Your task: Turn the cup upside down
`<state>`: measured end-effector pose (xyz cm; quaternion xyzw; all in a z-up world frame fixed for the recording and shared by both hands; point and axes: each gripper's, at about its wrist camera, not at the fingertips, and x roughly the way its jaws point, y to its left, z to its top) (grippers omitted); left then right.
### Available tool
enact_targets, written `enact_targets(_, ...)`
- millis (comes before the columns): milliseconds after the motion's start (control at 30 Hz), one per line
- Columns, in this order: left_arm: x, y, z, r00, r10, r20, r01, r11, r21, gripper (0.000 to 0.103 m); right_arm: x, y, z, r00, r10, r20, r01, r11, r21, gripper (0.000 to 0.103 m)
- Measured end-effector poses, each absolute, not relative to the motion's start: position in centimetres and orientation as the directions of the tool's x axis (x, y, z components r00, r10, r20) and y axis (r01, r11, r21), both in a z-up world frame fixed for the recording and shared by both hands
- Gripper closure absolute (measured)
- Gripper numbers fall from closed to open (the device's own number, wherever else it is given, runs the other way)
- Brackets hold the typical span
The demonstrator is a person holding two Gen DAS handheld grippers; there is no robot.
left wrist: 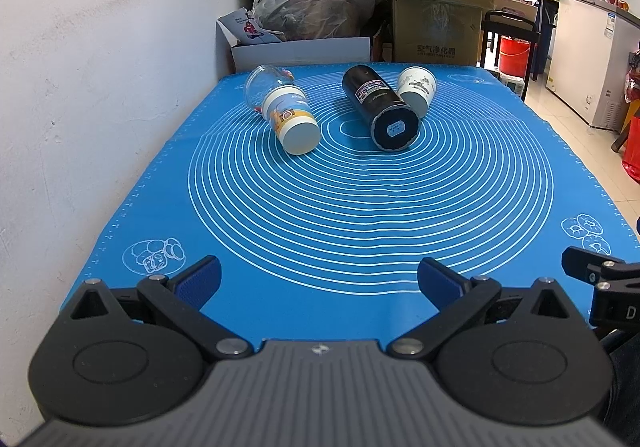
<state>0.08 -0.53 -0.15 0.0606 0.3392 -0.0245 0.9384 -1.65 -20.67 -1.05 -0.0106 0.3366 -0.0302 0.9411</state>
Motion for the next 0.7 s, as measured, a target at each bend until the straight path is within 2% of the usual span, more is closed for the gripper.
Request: enact_targets(700, 2.3, -1.7, 0.3, 0.784, 0.001, -0.62, 0.089, 0.989, 0.115, 0.0, -0.5, -21.8, -1.6, 0.769, -0.072, -0.635, 0.068, 0.997, -0.032, 0.0)
